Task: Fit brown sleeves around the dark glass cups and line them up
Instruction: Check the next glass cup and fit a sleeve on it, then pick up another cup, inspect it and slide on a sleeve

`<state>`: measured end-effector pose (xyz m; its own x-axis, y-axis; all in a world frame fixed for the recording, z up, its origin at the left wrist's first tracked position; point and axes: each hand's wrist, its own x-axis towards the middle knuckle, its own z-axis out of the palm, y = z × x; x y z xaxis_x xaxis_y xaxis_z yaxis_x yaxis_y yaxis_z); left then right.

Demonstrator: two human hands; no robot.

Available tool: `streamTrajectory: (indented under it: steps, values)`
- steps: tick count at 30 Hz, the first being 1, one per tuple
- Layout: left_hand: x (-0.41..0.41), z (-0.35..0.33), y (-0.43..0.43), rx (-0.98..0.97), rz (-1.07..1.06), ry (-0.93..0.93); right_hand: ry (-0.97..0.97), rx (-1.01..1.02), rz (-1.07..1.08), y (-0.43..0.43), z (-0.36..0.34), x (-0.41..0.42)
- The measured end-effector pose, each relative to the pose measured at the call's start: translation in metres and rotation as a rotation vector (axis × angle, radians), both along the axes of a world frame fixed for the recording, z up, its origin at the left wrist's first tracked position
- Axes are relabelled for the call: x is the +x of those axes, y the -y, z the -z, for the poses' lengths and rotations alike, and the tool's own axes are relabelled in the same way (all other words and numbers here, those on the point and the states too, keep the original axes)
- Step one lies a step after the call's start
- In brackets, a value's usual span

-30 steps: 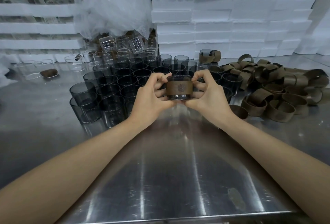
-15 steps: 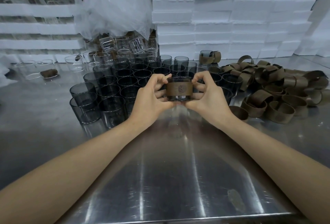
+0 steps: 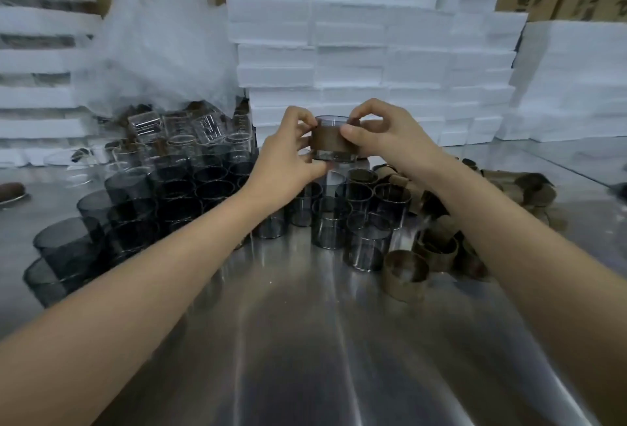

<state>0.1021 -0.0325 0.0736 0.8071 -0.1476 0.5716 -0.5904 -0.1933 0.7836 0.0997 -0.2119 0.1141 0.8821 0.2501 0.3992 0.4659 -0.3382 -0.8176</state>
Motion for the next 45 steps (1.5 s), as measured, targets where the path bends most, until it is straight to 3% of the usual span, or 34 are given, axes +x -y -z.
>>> streamTrajectory:
  steps: [8,15,25,34,37,41,45]
  values:
    - [0.102,-0.001,0.039,0.382,-0.138,-0.212,-0.035,-0.168,0.231,0.035,0.033,0.11]
    - [0.145,0.01,0.058,0.67,-0.238,-0.226,-0.07,-0.359,0.32,0.04,0.053,0.163]
    - [0.155,0.016,0.061,0.803,-0.192,-0.289,-0.062,-0.592,0.354,0.034,0.056,0.178]
    - [0.111,0.003,0.037,0.802,-0.305,-0.119,0.003,-0.719,0.451,0.016,0.051,0.168]
    - [0.085,-0.005,0.027,0.711,-0.304,-0.128,0.075,-0.576,0.463,0.004,0.031,0.142]
    - [0.037,-0.009,0.021,0.514,-0.324,-0.095,0.086,-0.198,0.38,-0.031,0.01,0.077]
    - [-0.022,0.013,0.017,0.246,-0.385,-0.015,0.119,0.07,0.269,-0.071,0.032,-0.007]
